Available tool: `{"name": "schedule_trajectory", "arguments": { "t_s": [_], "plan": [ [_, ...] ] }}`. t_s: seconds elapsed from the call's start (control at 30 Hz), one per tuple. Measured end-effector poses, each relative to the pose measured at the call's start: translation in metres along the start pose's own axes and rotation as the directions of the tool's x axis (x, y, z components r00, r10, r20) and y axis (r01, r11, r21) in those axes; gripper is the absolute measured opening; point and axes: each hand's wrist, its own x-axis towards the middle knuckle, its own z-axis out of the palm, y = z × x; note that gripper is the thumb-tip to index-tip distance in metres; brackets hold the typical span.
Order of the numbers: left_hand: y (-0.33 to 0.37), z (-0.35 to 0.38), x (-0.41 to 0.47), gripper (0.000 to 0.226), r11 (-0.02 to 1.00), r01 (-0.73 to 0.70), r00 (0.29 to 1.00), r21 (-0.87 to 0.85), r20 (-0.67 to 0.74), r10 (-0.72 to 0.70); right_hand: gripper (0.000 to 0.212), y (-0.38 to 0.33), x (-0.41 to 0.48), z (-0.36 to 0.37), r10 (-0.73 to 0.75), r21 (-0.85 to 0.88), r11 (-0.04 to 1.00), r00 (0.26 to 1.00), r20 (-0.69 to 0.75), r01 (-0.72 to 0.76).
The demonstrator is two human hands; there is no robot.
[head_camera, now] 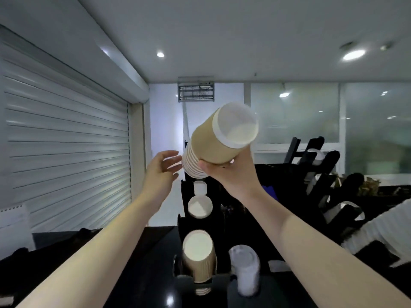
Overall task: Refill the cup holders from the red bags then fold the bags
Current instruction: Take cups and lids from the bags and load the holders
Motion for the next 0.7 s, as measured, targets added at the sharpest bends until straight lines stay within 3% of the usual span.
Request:
{"name": "schedule_trajectory", "arguments": {
  "t_s": [0.27,0.4,0.7],
  "plan": [
    [-0.036,0.004,0.050,0.049,0.999,-0.042,0.998,0.011,0.039,0.041,0.084,0.021,0.052,0.015,-0.068,-0.085,0.994,0.995,0.070,0.074],
    [-0.058,0.001,0.056,0.032,0.999,0.006,0.999,0.050,0.045,-0.009,0.085,0.045,0.065,0.022,0.014,-0.086,0.996,0.991,0.133,-0.003],
    [-0.097,0.005,0.062,0.022,0.987,0.113,0.990,0.111,0.072,-0.122,0.077,0.086,0.083,0.038,0.189,-0.164,0.974,0.957,0.220,-0.155]
  ]
}}
